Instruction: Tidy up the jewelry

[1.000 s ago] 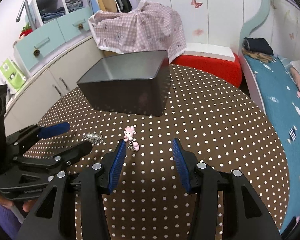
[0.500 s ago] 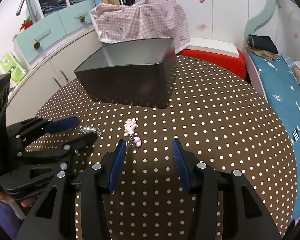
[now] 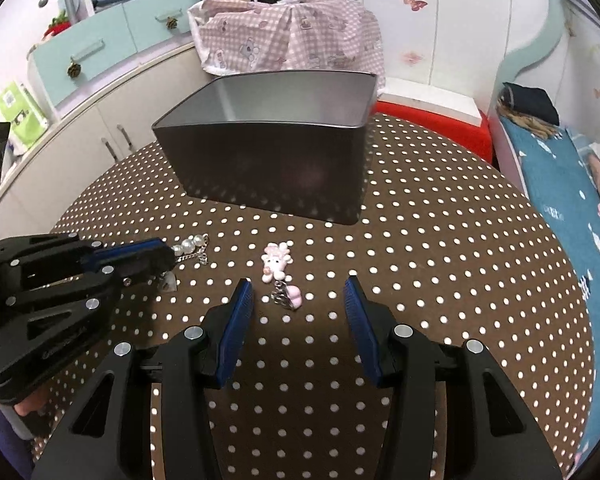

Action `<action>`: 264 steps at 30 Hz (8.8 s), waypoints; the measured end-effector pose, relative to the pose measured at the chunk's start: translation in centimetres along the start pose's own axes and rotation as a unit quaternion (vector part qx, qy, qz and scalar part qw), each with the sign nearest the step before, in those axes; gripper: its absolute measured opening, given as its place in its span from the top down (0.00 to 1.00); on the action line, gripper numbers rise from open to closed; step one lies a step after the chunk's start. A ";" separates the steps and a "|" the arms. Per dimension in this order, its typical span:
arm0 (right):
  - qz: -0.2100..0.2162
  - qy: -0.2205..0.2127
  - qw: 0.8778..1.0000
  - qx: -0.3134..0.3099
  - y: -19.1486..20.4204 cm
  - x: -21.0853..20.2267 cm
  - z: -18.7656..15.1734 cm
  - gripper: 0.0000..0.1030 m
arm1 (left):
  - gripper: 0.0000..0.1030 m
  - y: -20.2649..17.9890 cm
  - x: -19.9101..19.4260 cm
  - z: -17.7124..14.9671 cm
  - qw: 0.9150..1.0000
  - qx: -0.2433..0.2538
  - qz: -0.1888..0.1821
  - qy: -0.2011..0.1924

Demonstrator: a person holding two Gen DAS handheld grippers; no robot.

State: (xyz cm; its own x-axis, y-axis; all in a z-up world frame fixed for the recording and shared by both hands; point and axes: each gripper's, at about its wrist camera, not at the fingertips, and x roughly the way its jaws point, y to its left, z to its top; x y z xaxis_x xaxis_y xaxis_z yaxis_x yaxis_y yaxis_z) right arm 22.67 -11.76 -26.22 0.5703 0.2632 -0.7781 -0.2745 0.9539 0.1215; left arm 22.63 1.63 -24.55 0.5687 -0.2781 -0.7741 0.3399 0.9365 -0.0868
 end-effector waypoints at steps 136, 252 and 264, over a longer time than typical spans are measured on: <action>-0.023 -0.254 0.967 0.012 3.5 -27.7 -0.6 0.26 | 0.07 -6.9 -24.1 2.3 0.962 -0.003 0.081 -0.261; -0.062 -0.299 0.952 -0.010 4.9 -31.8 -2.1 0.19 | 0.07 -8.7 -26.9 -0.7 0.939 0.005 0.123 -0.320; -0.061 -0.298 0.953 -0.009 4.8 -31.3 -2.1 0.19 | 0.07 -8.3 -26.6 -0.6 0.940 0.004 0.120 -0.318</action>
State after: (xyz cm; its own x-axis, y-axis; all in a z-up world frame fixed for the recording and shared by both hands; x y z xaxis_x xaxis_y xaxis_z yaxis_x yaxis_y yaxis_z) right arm 1.84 -15.70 -2.59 0.9354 0.1918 -0.2971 -0.1892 0.9812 0.0378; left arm 4.23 1.34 -3.60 0.9622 -0.1320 -0.2384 0.1476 0.9878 0.0490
